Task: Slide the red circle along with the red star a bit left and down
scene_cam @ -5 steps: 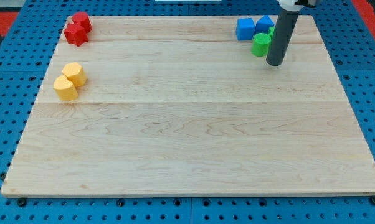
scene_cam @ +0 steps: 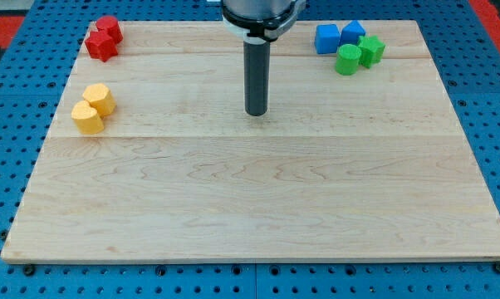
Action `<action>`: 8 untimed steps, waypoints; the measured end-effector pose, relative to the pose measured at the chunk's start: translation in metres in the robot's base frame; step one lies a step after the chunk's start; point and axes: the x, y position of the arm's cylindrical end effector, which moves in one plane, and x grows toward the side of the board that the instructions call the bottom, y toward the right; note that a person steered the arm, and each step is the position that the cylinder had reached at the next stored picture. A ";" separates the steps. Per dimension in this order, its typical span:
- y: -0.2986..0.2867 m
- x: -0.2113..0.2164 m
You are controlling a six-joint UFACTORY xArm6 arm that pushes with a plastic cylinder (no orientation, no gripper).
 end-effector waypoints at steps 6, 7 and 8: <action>-0.161 -0.205; -0.209 -0.204; -0.262 -0.205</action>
